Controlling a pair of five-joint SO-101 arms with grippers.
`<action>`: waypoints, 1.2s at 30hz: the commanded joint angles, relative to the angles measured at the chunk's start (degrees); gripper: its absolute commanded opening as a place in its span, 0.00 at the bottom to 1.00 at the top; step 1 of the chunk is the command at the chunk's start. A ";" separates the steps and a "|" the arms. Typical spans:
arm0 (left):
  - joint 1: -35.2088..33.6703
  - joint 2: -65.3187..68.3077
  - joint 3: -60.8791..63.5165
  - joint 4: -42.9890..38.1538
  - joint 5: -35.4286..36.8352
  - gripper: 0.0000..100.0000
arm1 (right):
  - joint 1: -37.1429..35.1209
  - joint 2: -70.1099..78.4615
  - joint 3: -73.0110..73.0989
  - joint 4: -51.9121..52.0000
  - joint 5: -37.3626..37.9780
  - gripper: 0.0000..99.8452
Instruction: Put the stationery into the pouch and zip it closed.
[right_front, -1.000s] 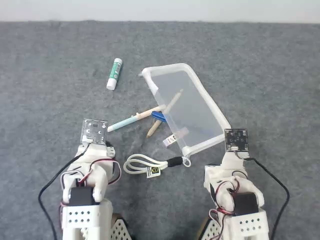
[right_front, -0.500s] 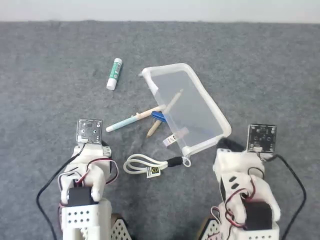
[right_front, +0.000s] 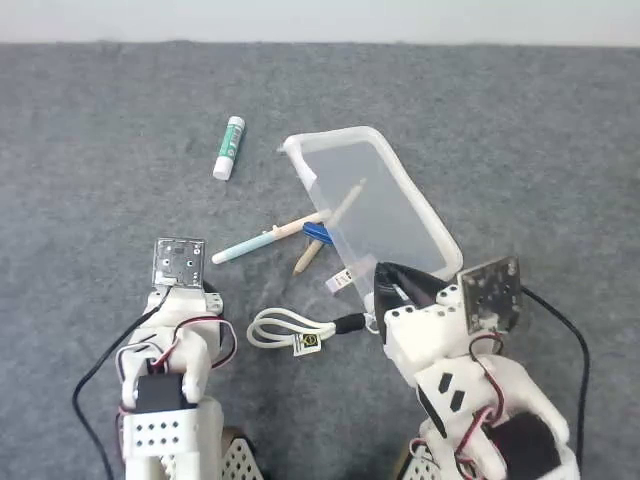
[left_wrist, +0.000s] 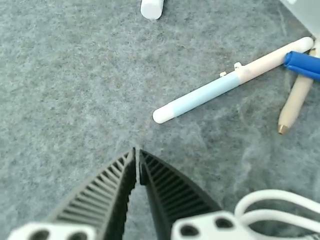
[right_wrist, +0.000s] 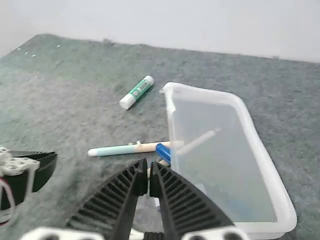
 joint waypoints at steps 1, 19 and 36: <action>0.09 -0.88 -3.30 -1.23 0.09 0.01 | -3.12 9.63 -10.99 4.00 -1.93 0.01; 0.09 -0.88 -3.30 -1.23 0.09 0.01 | -13.76 49.19 -17.49 6.73 -20.04 0.17; 0.09 -0.88 -3.30 -1.23 0.09 0.01 | -13.67 81.89 -21.98 -5.58 -29.98 0.17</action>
